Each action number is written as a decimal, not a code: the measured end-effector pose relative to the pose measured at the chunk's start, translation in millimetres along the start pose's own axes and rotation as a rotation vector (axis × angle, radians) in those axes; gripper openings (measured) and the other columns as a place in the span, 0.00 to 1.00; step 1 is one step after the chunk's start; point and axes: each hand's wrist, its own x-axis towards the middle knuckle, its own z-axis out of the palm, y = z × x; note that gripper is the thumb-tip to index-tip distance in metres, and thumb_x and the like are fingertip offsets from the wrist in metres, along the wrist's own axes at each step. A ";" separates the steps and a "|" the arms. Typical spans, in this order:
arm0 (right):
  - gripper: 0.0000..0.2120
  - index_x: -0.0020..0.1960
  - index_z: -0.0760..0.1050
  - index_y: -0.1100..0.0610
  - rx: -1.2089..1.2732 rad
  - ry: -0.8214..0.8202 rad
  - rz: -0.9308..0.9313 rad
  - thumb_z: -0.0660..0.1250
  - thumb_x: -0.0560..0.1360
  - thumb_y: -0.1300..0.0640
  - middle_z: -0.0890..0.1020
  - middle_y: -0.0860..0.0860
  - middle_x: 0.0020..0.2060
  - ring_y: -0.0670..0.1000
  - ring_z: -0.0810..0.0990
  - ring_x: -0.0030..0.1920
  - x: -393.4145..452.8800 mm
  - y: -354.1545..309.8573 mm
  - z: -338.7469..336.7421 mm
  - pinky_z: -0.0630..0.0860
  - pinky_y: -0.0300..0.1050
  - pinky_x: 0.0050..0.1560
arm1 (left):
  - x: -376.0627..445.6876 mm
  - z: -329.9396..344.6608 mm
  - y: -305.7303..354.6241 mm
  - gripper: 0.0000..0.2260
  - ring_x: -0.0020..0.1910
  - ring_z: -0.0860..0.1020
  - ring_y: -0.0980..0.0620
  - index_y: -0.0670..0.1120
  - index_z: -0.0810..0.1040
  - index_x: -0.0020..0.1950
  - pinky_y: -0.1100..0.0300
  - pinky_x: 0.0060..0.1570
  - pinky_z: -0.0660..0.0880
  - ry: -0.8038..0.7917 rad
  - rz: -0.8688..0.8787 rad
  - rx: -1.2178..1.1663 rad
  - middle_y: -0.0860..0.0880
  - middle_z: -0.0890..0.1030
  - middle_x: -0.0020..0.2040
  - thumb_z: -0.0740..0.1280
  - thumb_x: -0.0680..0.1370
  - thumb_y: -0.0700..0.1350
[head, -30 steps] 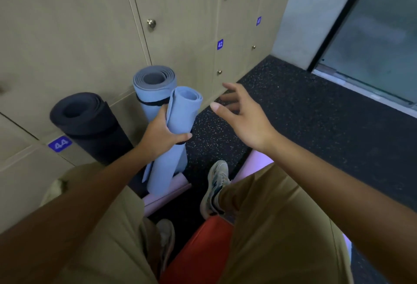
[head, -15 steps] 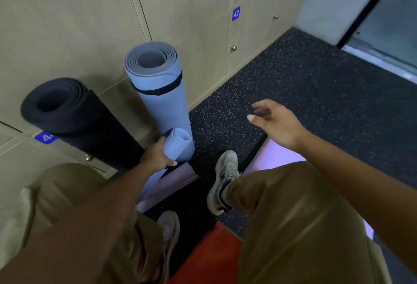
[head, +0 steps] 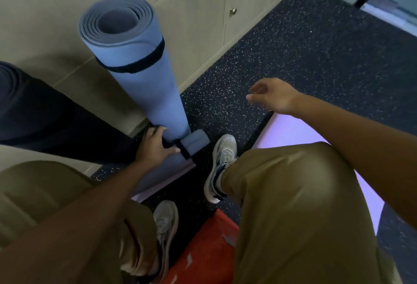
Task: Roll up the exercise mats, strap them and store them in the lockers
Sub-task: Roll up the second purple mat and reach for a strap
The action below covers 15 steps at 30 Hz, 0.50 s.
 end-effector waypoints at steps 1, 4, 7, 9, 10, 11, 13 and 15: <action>0.18 0.65 0.77 0.53 -0.003 -0.004 0.008 0.70 0.79 0.46 0.81 0.51 0.60 0.53 0.80 0.58 4.7 2.7 0.7 0.79 0.50 0.58 | -0.9 -0.3 3.4 0.34 0.65 0.73 0.40 0.46 0.74 0.68 0.49 0.59 0.73 0.024 0.005 -0.011 0.42 0.73 0.67 0.82 0.68 0.55; 0.19 0.66 0.77 0.55 -0.010 -0.012 0.024 0.70 0.79 0.46 0.80 0.52 0.61 0.53 0.79 0.58 12.3 12.2 3.1 0.77 0.49 0.57 | -4.9 1.7 22.2 0.26 0.59 0.77 0.42 0.44 0.77 0.62 0.50 0.56 0.75 0.071 0.012 -0.099 0.44 0.77 0.61 0.81 0.71 0.54; 0.19 0.66 0.77 0.56 -0.033 -0.026 0.047 0.70 0.80 0.46 0.81 0.53 0.61 0.55 0.80 0.59 15.9 25.8 7.2 0.77 0.52 0.61 | -9.6 12.1 45.7 0.19 0.51 0.80 0.46 0.46 0.79 0.57 0.51 0.53 0.78 0.040 0.035 -0.210 0.48 0.81 0.52 0.79 0.73 0.52; 0.19 0.66 0.77 0.56 -0.064 -0.023 0.061 0.69 0.80 0.46 0.81 0.53 0.61 0.55 0.79 0.60 17.5 40.4 10.6 0.76 0.52 0.62 | -10.4 21.9 61.3 0.13 0.48 0.81 0.46 0.48 0.78 0.55 0.50 0.52 0.79 -0.004 0.068 -0.279 0.51 0.81 0.47 0.78 0.75 0.49; 0.19 0.66 0.77 0.56 -0.071 -0.015 0.069 0.69 0.80 0.47 0.81 0.53 0.61 0.55 0.79 0.60 19.4 49.5 12.4 0.76 0.51 0.61 | -9.2 26.3 68.7 0.11 0.48 0.81 0.46 0.49 0.78 0.54 0.49 0.53 0.80 -0.031 0.082 -0.300 0.53 0.80 0.46 0.77 0.76 0.48; 0.18 0.65 0.77 0.56 -0.073 -0.012 0.084 0.69 0.80 0.47 0.82 0.53 0.60 0.55 0.79 0.59 21.6 59.0 15.3 0.76 0.49 0.60 | -7.2 30.5 75.5 0.09 0.48 0.81 0.46 0.49 0.79 0.54 0.48 0.53 0.80 -0.050 0.099 -0.309 0.54 0.80 0.45 0.75 0.77 0.48; 0.17 0.64 0.78 0.57 -0.069 -0.022 0.119 0.69 0.80 0.49 0.82 0.53 0.57 0.54 0.80 0.57 26.4 76.9 22.7 0.76 0.47 0.56 | -0.7 38.8 87.5 0.08 0.47 0.81 0.47 0.47 0.80 0.54 0.51 0.51 0.79 -0.062 0.134 -0.306 0.52 0.81 0.44 0.74 0.78 0.48; 0.16 0.63 0.78 0.58 -0.055 -0.027 0.161 0.69 0.81 0.50 0.82 0.53 0.57 0.55 0.80 0.56 34.7 98.8 33.2 0.77 0.50 0.57 | 6.7 42.3 104.3 0.08 0.46 0.81 0.51 0.47 0.80 0.54 0.57 0.47 0.76 -0.075 0.146 -0.312 0.52 0.82 0.45 0.72 0.79 0.49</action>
